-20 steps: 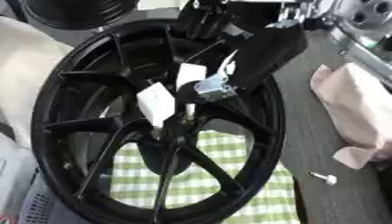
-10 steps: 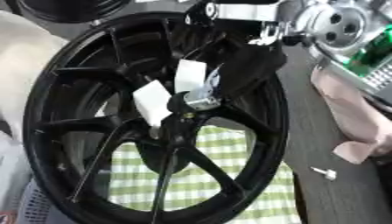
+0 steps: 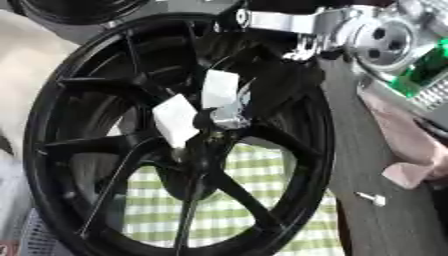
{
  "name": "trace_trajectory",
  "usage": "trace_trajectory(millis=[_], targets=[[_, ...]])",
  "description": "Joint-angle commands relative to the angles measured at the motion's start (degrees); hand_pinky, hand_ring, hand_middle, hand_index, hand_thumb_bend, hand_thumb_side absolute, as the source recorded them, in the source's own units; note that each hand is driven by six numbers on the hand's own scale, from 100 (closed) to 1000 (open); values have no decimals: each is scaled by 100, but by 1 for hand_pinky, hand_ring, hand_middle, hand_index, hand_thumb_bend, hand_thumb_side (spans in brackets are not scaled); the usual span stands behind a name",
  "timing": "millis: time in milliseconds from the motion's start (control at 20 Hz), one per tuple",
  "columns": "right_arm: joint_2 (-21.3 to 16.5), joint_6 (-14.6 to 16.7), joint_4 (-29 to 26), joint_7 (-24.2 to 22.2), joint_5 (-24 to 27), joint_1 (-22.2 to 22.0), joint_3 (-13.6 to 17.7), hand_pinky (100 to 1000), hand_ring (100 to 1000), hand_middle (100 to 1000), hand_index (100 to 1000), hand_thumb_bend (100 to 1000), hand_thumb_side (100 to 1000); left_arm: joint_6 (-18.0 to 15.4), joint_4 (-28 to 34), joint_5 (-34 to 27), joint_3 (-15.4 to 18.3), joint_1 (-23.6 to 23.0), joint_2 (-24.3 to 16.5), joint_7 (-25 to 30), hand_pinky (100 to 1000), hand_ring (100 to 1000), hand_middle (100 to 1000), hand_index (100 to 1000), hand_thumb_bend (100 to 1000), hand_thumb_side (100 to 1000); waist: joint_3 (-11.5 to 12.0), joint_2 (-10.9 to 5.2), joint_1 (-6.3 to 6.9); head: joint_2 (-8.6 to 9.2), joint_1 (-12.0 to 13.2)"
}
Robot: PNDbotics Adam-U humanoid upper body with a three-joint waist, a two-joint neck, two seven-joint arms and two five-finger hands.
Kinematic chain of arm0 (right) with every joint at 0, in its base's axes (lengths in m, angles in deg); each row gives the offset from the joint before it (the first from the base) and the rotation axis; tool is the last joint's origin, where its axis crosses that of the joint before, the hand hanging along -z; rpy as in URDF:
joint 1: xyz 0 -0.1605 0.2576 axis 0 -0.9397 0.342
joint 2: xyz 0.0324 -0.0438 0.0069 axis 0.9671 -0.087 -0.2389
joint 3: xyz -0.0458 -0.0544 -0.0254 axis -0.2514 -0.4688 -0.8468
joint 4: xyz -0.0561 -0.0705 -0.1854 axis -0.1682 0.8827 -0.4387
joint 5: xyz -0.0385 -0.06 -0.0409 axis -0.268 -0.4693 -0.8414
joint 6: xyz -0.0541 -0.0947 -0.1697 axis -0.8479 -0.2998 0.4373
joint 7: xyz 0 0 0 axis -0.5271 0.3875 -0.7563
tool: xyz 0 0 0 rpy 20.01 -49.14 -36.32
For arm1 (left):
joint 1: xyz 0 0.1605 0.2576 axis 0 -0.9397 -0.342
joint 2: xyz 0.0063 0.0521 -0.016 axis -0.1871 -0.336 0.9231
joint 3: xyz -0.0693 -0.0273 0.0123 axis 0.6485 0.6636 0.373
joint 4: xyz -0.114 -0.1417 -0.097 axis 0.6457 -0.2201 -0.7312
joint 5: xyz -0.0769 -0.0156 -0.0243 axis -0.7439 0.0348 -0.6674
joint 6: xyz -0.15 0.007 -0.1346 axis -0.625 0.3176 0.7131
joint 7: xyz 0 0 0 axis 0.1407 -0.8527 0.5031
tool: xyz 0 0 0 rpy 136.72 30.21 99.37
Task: Pull the pin out of the wheel hub.
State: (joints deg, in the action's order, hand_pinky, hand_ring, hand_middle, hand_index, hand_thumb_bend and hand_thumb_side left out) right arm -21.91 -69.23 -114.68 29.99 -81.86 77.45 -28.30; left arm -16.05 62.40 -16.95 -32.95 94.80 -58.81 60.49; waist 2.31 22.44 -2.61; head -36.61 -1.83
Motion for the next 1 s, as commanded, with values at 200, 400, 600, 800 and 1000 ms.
trace_trajectory(millis=[200,400,600,800,1000], targets=[[-35,54,161,32,-188,23,48,862,817,755,829,510,453,-5,113,18,55,69,-80,24,682,657,600,706,868,487,31,-33,9,88,-53],[-36,95,279,56,-214,-13,20,860,814,749,824,505,442,-3,111,18,56,70,-69,28,682,657,600,706,867,487,47,9,11,89,-74],[-28,150,436,87,-259,-44,-8,858,811,742,818,501,421,-4,115,16,54,73,-57,32,683,657,600,706,866,486,60,47,15,115,-92],[-8,229,606,114,-285,-71,-32,856,791,735,811,497,391,-1,110,12,53,77,-46,37,683,657,600,706,864,486,70,74,19,128,-99],[17,351,824,127,-288,-100,-36,852,785,724,803,489,367,-1,107,7,46,85,-42,41,683,657,601,706,862,486,77,93,25,134,-106]])
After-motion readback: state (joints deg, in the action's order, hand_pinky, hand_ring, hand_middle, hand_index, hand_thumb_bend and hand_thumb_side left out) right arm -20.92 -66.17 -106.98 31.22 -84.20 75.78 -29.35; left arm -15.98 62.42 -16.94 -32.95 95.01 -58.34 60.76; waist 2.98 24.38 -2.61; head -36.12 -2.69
